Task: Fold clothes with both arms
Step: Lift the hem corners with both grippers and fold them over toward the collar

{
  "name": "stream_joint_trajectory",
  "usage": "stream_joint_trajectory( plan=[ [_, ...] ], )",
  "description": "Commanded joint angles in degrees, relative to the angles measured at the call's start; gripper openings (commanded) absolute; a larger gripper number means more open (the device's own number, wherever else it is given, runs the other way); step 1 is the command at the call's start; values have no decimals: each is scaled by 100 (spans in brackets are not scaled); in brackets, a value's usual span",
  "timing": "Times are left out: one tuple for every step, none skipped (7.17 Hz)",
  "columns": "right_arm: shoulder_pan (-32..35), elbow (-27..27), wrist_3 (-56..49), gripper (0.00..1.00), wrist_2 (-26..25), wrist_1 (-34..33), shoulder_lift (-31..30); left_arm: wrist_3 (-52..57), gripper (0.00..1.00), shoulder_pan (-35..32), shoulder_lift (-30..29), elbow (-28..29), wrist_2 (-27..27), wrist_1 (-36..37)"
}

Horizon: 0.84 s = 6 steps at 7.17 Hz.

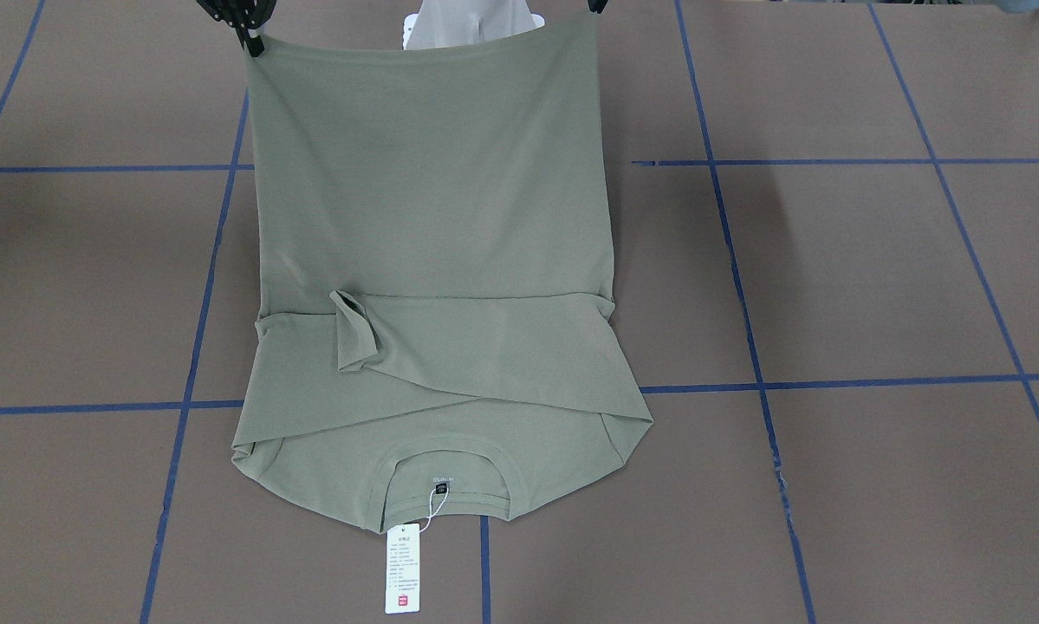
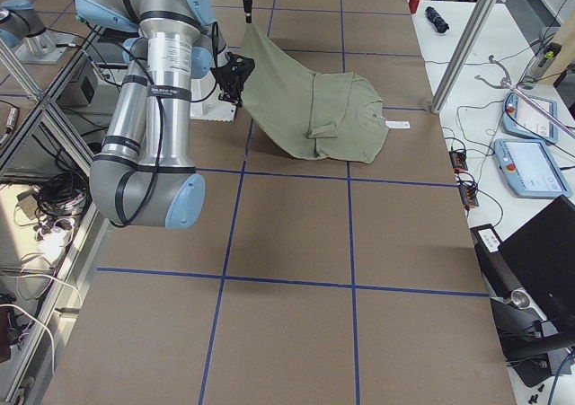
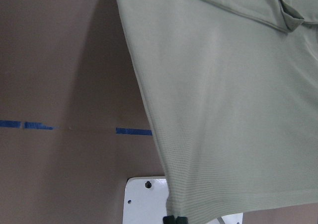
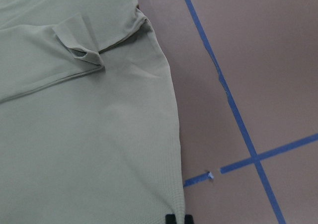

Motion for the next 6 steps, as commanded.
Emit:
stream_joint_trajectory(
  plan=[
    [1300,-1061,-1194,0,579,-144,1306,1234,0,-1141,-951,1378,-90,6],
    [2143,-1957,-1617,0,1132,-135,1993,1798,0,-1853,-1007,2099,-273,-465],
    [2769,-2801,-2074,0,1364,-135,2635,2308,0,-2400,-1017,2898,-483,-1140],
    [3228,-3262,-2461,0,1453,-74,2876,2687,0,-2901,-1130,3271,-581,-1259],
    [3581,-3701,-2691,0,1515,-65,3192,2935,0,-3280,-1375,3640,-774,-1269],
    [3810,-4193,-2868,0,1602,-56,3534,2963,0,-3432,-1595,3966,-767,-1287]
  ],
)
